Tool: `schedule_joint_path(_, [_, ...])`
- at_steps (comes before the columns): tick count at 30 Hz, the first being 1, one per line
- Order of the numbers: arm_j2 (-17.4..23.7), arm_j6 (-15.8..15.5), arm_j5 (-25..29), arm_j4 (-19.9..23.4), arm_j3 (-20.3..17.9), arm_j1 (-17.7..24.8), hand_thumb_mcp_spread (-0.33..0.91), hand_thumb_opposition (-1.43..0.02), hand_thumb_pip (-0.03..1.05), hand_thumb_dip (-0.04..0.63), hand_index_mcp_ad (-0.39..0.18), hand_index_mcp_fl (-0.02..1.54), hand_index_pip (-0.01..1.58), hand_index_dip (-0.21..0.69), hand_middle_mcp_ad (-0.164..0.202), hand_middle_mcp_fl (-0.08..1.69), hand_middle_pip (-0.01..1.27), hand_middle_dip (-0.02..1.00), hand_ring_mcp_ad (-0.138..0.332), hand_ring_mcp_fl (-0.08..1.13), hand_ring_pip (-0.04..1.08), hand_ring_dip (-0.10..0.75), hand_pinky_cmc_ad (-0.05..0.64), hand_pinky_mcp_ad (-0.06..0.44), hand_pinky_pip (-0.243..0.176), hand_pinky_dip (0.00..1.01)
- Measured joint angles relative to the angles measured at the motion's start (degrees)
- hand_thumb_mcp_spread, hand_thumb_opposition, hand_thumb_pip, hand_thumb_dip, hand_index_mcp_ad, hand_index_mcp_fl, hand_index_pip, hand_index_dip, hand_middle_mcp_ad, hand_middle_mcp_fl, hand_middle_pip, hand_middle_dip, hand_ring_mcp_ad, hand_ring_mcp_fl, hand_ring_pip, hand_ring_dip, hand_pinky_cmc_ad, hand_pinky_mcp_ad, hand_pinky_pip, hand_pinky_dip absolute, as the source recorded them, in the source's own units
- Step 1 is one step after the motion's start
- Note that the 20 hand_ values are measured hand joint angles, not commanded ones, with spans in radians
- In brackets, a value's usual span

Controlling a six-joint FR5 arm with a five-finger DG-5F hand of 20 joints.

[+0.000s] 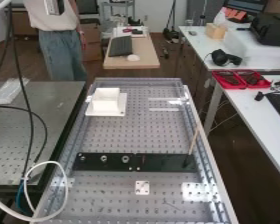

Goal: Grab the larger nut and place it in the white container

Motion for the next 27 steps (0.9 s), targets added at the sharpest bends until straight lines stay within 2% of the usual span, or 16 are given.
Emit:
schedule_joint_path(2, [-0.02,0.0,-0.01,-0.01,-0.02,0.03,0.0,0.0,0.01,0.007,-0.007,0.02,0.0,0.016,0.059,0.0,0.01,0.03,0.052,0.0,0.01,0.016,0.051,0.056,-0.01,0.02])
schedule_joint_path(3, [-0.01,0.01,-0.01,0.04,-0.06,0.03,0.0,0.0,0.01,0.007,-0.007,0.02,0.01,0.016,0.047,0.0,0.01,0.03,0.054,0.0,0.01,0.016,0.028,0.031,-0.01,0.02])
schedule_joint_path(4, [-0.01,0.01,-0.01,0.06,-0.08,0.03,0.0,0.0,0.01,0.007,-0.005,0.02,0.01,0.016,0.044,0.01,0.01,0.03,0.051,0.0,0.01,0.019,0.03,0.031,-0.01,0.02])
schedule_joint_path(5, [-0.02,0.02,-0.01,0.11,-0.12,0.03,0.02,-0.02,0.03,0.005,-0.005,0.02,0.0,0.016,0.044,0.01,0.02,0.03,0.051,0.0,0.01,0.019,0.03,0.031,-0.01,0.04])
schedule_joint_path(6, [-0.01,0.05,0.0,0.14,-0.15,0.03,0.1,-0.12,0.15,0.021,-0.005,0.02,0.0,0.019,0.044,0.01,0.04,0.04,0.051,0.0,0.01,0.024,0.033,0.051,-0.01,0.09])
schedule_joint_path(8, [-0.01,0.09,0.01,0.26,-0.2,0.02,0.21,-0.29,0.3,0.045,-0.009,0.02,0.02,0.03,0.044,0.01,0.07,0.06,0.051,0.0,0.02,0.04,0.079,0.086,-0.012,0.22])
schedule_joint_path(9, [-0.02,0.11,0.01,0.3,-0.23,0.0,0.23,-0.38,0.31,0.054,-0.016,0.02,0.04,0.049,0.042,0.0,0.08,0.09,0.058,0.0,0.03,0.058,0.133,0.134,-0.028,0.29])
schedule_joint_path(11, [-0.02,0.14,0.01,0.33,-0.25,-0.02,0.25,-0.49,0.3,0.052,-0.026,0.02,0.04,0.063,0.04,0.0,0.09,0.12,0.08,0.0,0.04,0.072,0.194,0.178,-0.044,0.4])
schedule_joint_path(12, [-0.02,0.14,0.02,0.34,-0.28,-0.03,0.27,-0.54,0.31,0.052,-0.035,0.02,0.05,0.066,0.044,0.01,0.11,0.14,0.105,0.0,0.04,0.087,0.251,0.211,-0.058,0.44])
schedule_joint_path(13, [-0.01,0.17,0.03,0.37,-0.33,-0.04,0.28,-0.58,0.31,0.052,-0.037,0.02,0.05,0.068,0.044,0.0,0.11,0.14,0.126,0.0,0.05,0.089,0.283,0.248,-0.061,0.47])
schedule_joint_path(16, [-0.06,0.26,0.04,0.37,-0.41,-0.11,0.28,-0.66,0.32,0.052,-0.037,0.02,0.07,0.089,0.044,0.01,0.12,0.17,0.154,0.0,0.07,0.103,0.337,0.295,-0.073,0.57])
schedule_joint_path(17, [-0.06,0.27,0.04,0.37,-0.43,-0.12,0.28,-0.66,0.32,0.052,-0.037,0.02,0.07,0.093,0.044,0.01,0.12,0.18,0.157,0.0,0.08,0.108,0.347,0.291,-0.082,0.58])
schedule_joint_path(18, [-0.08,0.29,0.01,0.41,-0.51,-0.16,0.28,-0.68,0.32,0.052,-0.037,0.02,0.07,0.101,0.04,0.01,0.12,0.18,0.152,0.0,0.08,0.115,0.36,0.314,-0.091,0.6])
schedule_joint_path(21, [-0.07,0.08,-0.11,1.29,-1.26,-0.27,0.28,-0.71,0.32,0.049,-0.033,0.02,0.07,0.108,0.052,0.01,0.13,0.19,0.168,0.0,0.07,0.119,0.379,0.33,-0.091,0.62])
schedule_joint_path(23, [-0.07,-0.34,-0.17,2.2,-2.05,-0.35,0.28,-0.73,0.36,0.051,-0.033,0.02,0.07,0.108,0.059,0.0,0.13,0.19,0.169,0.0,0.07,0.119,0.398,0.326,-0.106,0.63])
schedule_joint_path(27, [-0.1,-0.8,-0.67,4.5,-4.23,-0.84,0.28,-0.74,0.39,0.051,-0.033,0.02,0.08,0.108,0.063,0.01,0.14,0.2,0.176,0.0,0.09,0.129,0.415,0.347,-0.106,0.65])
